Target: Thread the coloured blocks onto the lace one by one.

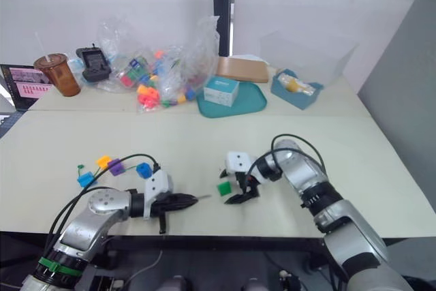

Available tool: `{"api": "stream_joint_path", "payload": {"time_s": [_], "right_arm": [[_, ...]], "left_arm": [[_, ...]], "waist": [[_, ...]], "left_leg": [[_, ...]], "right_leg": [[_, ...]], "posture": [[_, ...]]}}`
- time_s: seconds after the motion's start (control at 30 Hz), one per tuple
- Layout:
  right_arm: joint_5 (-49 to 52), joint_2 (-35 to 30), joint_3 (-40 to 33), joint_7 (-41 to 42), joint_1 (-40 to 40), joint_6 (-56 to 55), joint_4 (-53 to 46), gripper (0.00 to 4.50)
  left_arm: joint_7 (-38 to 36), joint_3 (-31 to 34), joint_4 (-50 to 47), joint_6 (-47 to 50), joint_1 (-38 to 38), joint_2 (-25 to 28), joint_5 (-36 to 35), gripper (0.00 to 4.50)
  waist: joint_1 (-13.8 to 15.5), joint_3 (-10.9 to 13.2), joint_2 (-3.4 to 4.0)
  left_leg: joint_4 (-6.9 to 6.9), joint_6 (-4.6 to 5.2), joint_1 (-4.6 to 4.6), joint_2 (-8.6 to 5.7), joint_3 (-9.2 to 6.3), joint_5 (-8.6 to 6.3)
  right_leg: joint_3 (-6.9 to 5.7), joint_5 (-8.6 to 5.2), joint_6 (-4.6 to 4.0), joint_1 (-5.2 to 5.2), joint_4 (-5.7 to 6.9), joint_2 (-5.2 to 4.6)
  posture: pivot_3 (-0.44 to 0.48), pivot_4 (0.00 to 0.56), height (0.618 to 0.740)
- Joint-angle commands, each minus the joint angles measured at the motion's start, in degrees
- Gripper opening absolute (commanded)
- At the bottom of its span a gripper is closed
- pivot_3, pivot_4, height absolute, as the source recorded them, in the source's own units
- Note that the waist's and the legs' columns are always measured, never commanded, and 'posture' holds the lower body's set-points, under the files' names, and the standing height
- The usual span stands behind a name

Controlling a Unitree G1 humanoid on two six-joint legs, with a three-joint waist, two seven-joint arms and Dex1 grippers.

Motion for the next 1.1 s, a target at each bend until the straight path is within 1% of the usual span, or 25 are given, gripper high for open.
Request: {"api": "stream_joint_path", "payload": {"time_s": [0.03, 0.13, 0.17, 0.2, 0.33, 0.47, 0.57, 0.67, 0.8, 1.1], "right_arm": [[-2.8, 0.3, -0.4, -1.0, 0.7, -0.9, 2.0, 2.65], [-2.8, 0.6, -0.9, -1.3, 0.7, -0.2, 2.2, 1.57], [-3.1, 0.6, -1.0, -1.8, 0.9, -0.1, 2.0, 1.32], [-3.4, 0.2, -1.2, -2.3, 1.5, 0.3, 1.1, 1.28], [-5.1, -0.5, -1.4, -4.2, 3.6, 2.6, -2.5, 1.28], [-7.0, -1.9, -0.6, -7.3, 9.3, 13.0, -15.2, 1.28], [-9.7, -2.9, 0.2, -10.1, 11.9, 18.7, -19.9, 1.28], [-8.5, -3.4, -0.5, -11.5, 15.5, 25.1, -26.1, 1.28], [-8.0, -3.1, -0.2, -12.3, 15.9, 27.4, -27.6, 1.28], [-7.7, -3.7, 0.1, -10.9, 15.4, 28.3, -27.6, 1.28]], "left_arm": [[-0.4, -0.4, -1.7, 0.6, 0.1, 0.5, -0.5, 0.0], [-0.5, -0.3, -1.8, 0.8, -0.1, 0.7, -0.6, 0.0], [-0.6, -0.2, -1.9, 0.7, -0.2, 0.9, -0.5, 0.0], [-0.8, -0.1, -1.9, 0.7, -0.2, 1.1, -0.5, 0.0], [-0.8, 0.1, -1.7, 0.8, -0.8, 1.6, -0.4, 0.0], [0.3, -2.0, 1.7, -0.4, -4.9, 0.2, 2.4, 0.0], [0.0, -1.8, 1.6, -0.3, -4.8, -0.1, 1.8, 0.0], [-0.7, -2.3, 1.0, -0.2, -4.5, -0.2, 1.5, 0.0], [-0.9, -3.0, 1.7, -0.5, -5.4, -1.1, 1.8, 0.0], [-0.1, -4.3, 4.5, -1.3, -7.9, -4.1, 2.7, 0.0]], "waist": [[-0.1, 0.0, 0.0], [-0.1, 0.0, 0.0], [-0.1, 0.0, 0.0], [-0.1, 0.0, 0.0], [0.0, 0.0, 0.0], [0.4, 0.0, 0.0], [0.1, 0.0, 0.01], [0.3, 0.0, 0.02], [0.3, 0.0, 0.01], [0.3, 0.0, 0.01]], "left_leg": [[-0.01, 0.0, 0.04, 0.0, 0.0, 0.0], [0.0, 0.0, 0.08, 0.01, -0.01, 0.0], [0.0, 0.0, 0.08, 0.0, -0.01, 0.0], [0.0, 0.0, 0.09, 0.0, -0.01, 0.0], [0.01, 0.0, 0.09, 0.0, -0.02, 0.0], [0.04, 0.0, 0.07, -0.01, -0.05, 0.0], [0.11, 0.0, 0.07, -0.01, -0.03, 0.0], [0.09, 0.0, 0.07, 0.0, -0.08, 0.0], [0.13, 0.0, 0.08, -0.02, -0.05, 0.0], [0.15, 0.0, 0.08, -0.02, -0.05, 0.0]], "right_leg": [[0.0, 0.0, 0.0, 0.02, 0.02, 0.01], [0.0, 0.0, 0.0, 0.03, 0.12, 0.01], [0.0, 0.0, 0.0, 0.03, 0.14, 0.01], [0.0, 0.0, 0.0, 0.03, 0.16, 0.01], [0.0, 0.0, 0.0, 0.03, 0.2, 0.01], [-0.02, 0.0, 0.0, 0.03, 0.24, 0.01], [0.0, 0.0, 0.0, 0.04, 0.24, 0.02], [-0.02, -0.01, 0.0, 0.04, 0.24, 0.06], [-0.01, -0.01, 0.0, 0.1, 0.18, 0.03], [-0.01, -0.01, 0.0, 0.11, 0.17, 0.04]], "posture": [[0.0, 0.15, 0.74], [0.0, 0.15, 0.74], [0.0, 0.15, 0.74], [0.0, 0.15, 0.74], [0.0, 0.15, 0.74], [0.0, 0.15, 0.74], [0.0, 0.15, 0.74], [0.0, 0.15, 0.74], [0.0, 0.15, 0.74], [0.0, 0.15, 0.74]]}}
